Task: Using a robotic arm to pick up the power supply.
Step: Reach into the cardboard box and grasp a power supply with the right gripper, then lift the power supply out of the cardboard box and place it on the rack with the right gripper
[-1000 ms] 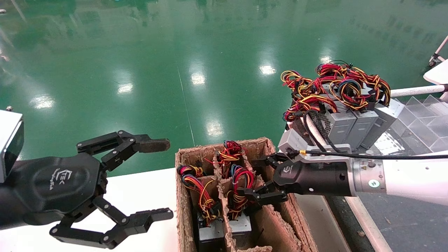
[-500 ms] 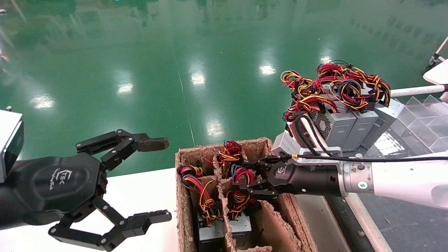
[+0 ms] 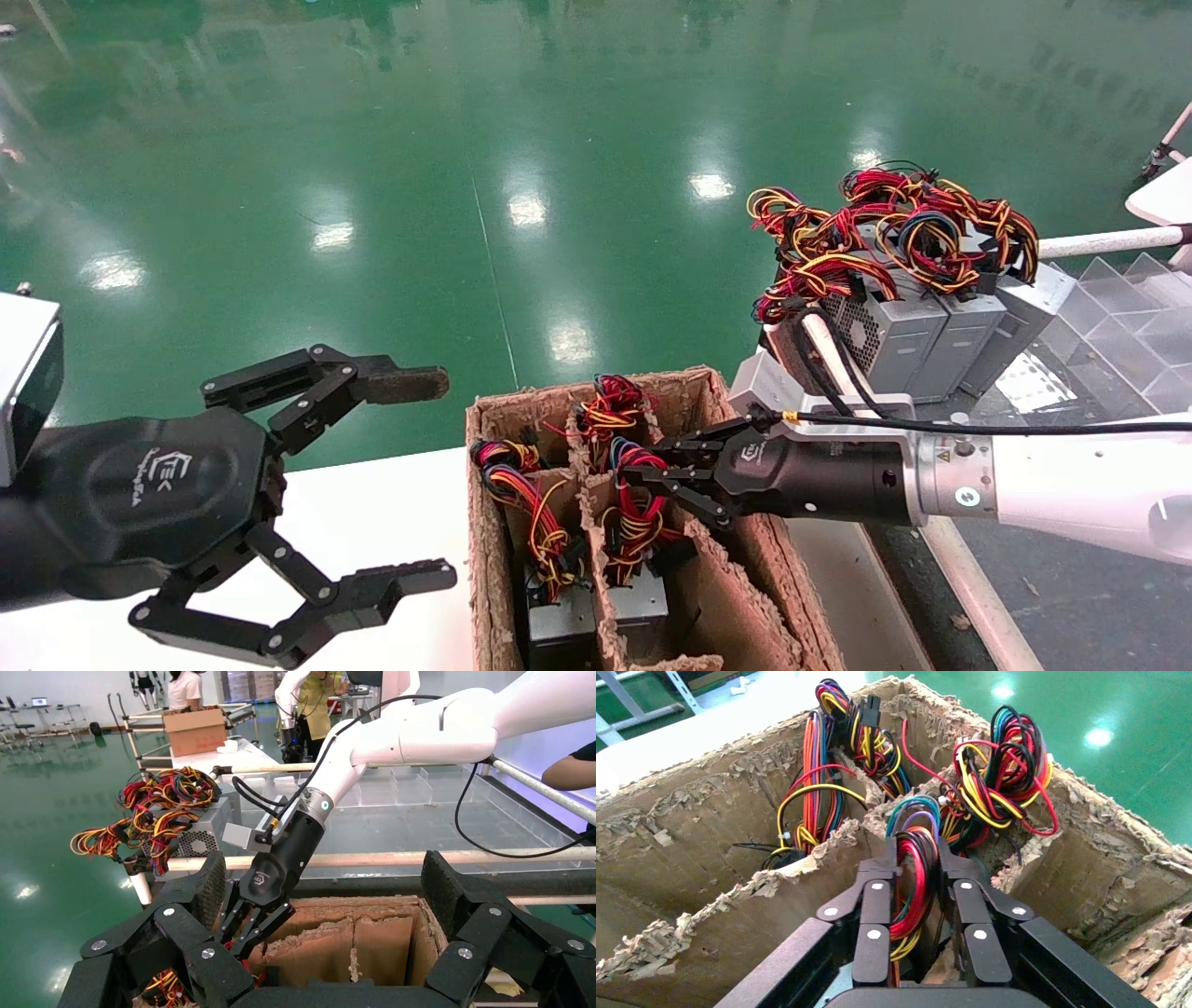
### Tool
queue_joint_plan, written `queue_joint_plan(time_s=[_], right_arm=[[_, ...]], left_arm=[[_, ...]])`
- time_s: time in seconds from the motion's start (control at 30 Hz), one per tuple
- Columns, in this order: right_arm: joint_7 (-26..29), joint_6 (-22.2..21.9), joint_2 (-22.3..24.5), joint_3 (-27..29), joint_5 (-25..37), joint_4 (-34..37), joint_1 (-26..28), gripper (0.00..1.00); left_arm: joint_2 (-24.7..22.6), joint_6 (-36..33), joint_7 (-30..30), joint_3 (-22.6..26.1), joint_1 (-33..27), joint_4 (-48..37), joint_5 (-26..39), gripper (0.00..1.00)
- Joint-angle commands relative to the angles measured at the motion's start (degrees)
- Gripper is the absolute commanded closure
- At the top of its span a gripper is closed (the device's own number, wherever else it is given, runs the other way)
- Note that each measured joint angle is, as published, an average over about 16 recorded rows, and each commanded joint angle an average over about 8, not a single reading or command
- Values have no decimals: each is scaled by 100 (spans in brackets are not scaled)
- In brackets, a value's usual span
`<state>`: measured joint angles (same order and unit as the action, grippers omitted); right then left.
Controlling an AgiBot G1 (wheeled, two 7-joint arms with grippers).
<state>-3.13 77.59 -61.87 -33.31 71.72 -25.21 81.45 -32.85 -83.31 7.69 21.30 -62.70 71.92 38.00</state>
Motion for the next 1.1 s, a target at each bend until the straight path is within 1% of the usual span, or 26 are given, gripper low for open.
queue_joint_plan(time_s=[0.03, 0.43, 0.67, 0.87, 1.1], right_arm=[[-32, 12, -3, 1, -1, 41, 5, 100], [-196, 212, 73, 118, -192, 101, 32, 100], [-207, 492, 234, 253, -434, -88, 33, 100], [-72, 834, 590, 497, -841, -505, 6, 100], [332, 1031, 1252, 886, -1425, -1253, -58, 100]], left_arm=[[0, 0, 0, 0, 0, 0, 0, 0], [0, 0, 0, 0, 0, 0, 0, 0], [0, 0, 0, 1, 0, 0, 0, 0], [0, 0, 0, 1, 0, 0, -1, 0], [0, 0, 0, 1, 0, 0, -1, 0]])
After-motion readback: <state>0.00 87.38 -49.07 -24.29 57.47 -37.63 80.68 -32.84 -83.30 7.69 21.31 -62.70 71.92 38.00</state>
